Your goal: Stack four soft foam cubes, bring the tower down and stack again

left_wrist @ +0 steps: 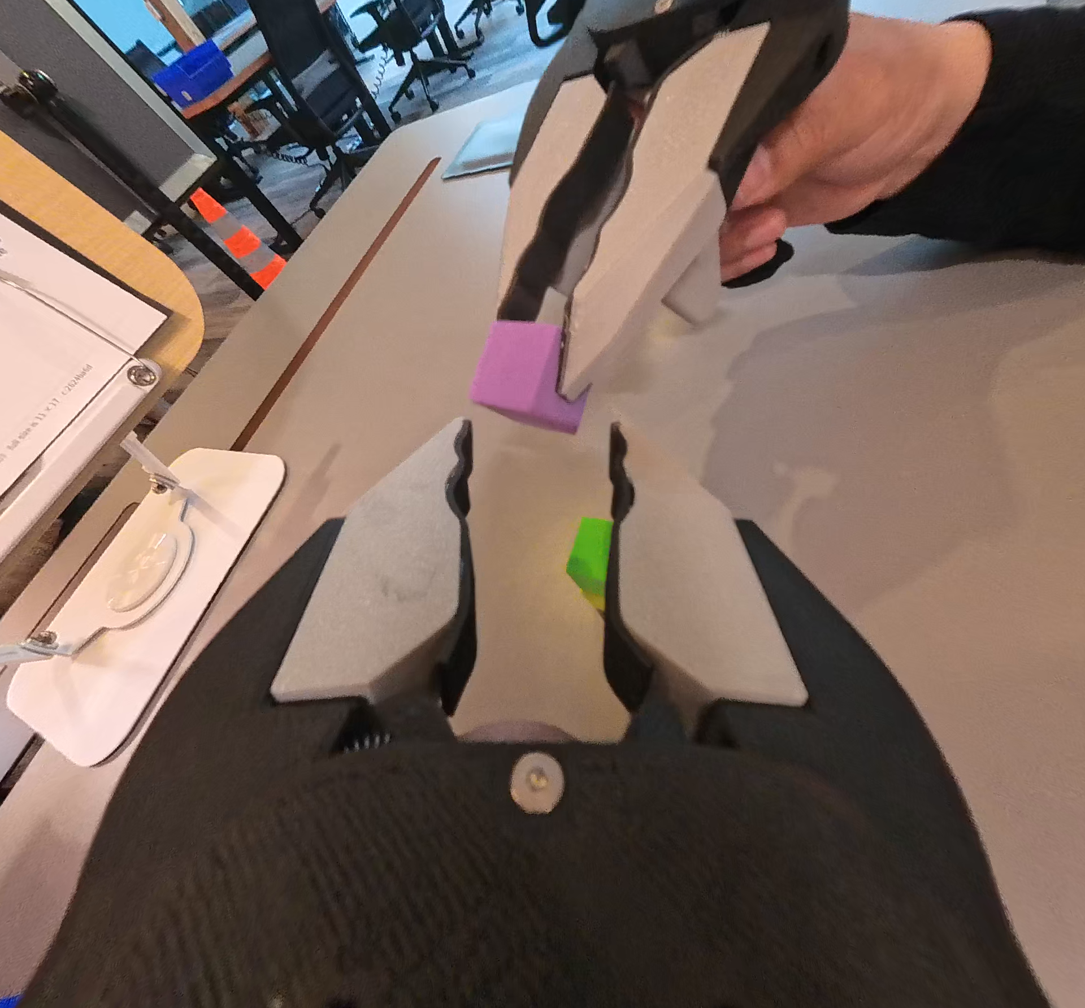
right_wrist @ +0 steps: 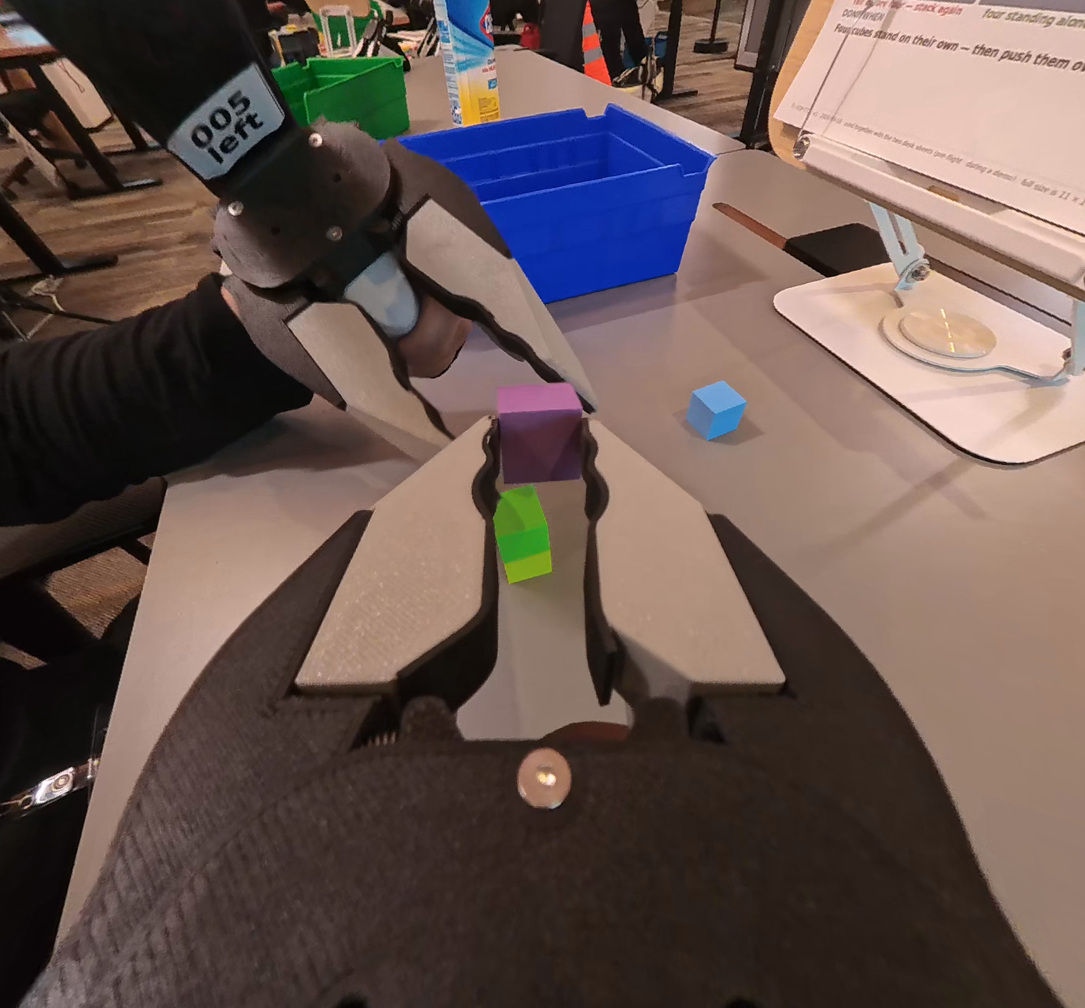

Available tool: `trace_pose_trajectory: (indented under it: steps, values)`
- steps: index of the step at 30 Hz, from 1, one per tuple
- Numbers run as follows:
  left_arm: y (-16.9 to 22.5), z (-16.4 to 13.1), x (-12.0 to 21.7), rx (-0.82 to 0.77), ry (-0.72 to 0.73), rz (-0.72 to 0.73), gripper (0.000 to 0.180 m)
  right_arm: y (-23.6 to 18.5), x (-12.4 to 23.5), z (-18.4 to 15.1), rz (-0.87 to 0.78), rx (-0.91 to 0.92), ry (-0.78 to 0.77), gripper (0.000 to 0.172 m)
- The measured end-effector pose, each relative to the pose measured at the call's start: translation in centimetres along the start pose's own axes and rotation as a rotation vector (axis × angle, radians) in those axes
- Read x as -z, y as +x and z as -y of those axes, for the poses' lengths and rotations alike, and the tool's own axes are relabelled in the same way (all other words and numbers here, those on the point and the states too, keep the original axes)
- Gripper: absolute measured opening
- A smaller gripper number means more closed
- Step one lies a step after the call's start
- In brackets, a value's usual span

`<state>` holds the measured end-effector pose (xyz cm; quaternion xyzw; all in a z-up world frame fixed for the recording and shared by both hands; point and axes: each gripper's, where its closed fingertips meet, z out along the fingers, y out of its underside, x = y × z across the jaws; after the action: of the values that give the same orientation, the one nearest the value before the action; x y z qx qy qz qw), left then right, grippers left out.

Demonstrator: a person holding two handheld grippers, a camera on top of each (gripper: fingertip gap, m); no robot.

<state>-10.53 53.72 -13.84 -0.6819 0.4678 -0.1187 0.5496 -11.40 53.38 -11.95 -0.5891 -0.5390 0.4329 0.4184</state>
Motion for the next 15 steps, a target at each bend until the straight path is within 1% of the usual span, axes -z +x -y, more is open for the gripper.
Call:
trace_pose_trajectory:
  steps: [1,5,8,11,13,15]
  values:
    - [0.0,-0.2,0.0,0.0,-0.01,-0.003,0.049,0.0,0.1,0.1,0.007,-0.009,0.009,0.024]
    - [0.7,-1.3,0.3,-0.004,-0.056,-0.06,0.056,-0.2,0.7,0.4,0.034,-0.009,0.018,0.024]
    - [0.0,-2.3,0.9,0.028,-0.084,-0.062,0.057,-0.2,0.8,-0.3,0.015,0.056,-0.039,0.024]
    - [-1.4,-3.5,1.3,0.127,-0.109,-0.041,0.058,0.2,0.5,-1.6,-0.019,0.127,-0.131,0.024]
    - [-2.5,-4.3,1.5,0.213,-0.125,-0.016,0.058,0.1,0.4,-2.0,-0.014,0.15,-0.174,0.024]
    - [-4.2,-5.3,1.7,0.298,-0.144,0.056,0.056,-0.2,0.3,-1.9,0.012,0.155,-0.202,0.024]
